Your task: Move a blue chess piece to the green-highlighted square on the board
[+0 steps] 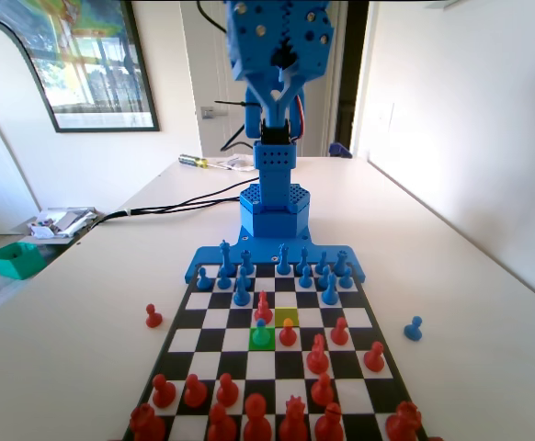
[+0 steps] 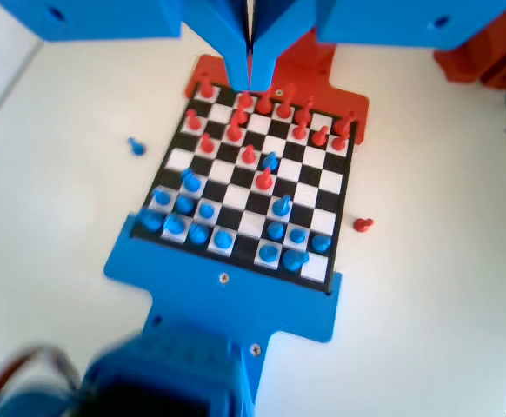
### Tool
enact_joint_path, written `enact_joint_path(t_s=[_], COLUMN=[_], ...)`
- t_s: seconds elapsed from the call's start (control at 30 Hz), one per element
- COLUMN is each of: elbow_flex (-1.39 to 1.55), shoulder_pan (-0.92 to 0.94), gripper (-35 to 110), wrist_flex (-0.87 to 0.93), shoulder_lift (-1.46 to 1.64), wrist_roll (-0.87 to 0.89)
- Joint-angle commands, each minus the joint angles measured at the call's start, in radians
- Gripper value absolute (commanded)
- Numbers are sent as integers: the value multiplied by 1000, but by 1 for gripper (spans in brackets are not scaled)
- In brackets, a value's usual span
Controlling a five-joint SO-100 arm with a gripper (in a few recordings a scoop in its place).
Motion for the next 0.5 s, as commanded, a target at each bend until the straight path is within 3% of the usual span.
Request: enact_joint_path(t_s=[0.0, 0.47], elbow_flex=[58, 380], shoulder_pan=[5, 9], gripper=[1, 1], wrist_flex=[25, -109], shoulder_lift=[219, 535], wrist_roll=[-37, 17])
